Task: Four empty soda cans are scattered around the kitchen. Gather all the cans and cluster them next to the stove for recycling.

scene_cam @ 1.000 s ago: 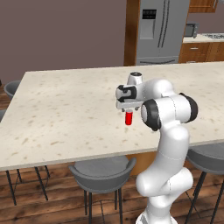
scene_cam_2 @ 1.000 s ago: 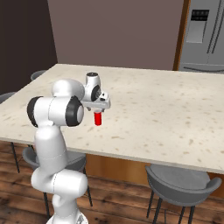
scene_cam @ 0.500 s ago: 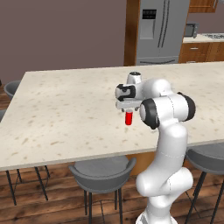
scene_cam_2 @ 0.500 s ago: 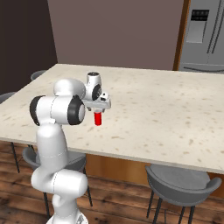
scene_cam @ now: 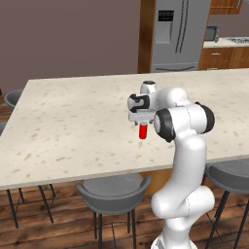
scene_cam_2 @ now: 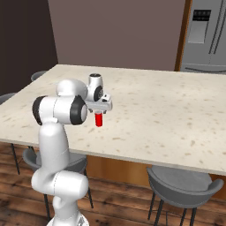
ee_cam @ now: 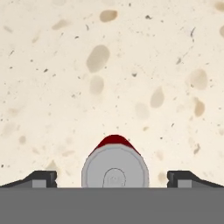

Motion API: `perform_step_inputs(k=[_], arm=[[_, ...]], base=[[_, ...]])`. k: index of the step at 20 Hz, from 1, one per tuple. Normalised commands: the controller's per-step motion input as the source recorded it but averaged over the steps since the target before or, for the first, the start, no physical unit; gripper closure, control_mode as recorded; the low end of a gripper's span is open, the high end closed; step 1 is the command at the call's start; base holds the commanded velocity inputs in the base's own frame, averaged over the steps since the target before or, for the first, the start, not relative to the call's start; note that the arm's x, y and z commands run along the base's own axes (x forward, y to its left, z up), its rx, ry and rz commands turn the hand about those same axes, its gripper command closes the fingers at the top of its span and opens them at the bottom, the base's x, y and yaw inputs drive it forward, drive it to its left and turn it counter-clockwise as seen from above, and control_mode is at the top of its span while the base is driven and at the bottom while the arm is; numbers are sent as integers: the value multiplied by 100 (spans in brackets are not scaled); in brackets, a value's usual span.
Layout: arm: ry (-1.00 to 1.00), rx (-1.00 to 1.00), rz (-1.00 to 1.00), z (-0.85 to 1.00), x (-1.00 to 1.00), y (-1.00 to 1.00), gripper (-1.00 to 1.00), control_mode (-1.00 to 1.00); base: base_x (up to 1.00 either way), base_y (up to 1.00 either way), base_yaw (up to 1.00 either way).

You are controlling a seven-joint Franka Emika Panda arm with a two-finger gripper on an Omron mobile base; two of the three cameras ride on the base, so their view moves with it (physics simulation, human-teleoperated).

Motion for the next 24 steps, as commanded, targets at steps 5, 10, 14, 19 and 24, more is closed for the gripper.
perform_step_inputs(k=[5,10,14,19,24], arm=[[1,0,0,-7,6,0,-100,-100],[2,0,0,-6,5,0,-100,-100],[3,0,0,-3,2,-1,-100,-100],[3,0,0,-3,0,-2,-100,-100],[3,0,0,-5,0,0,-100,-100]], base=[[0,0,0],[0,0,0],[0,0,0],[0,0,0],[0,0,0]])
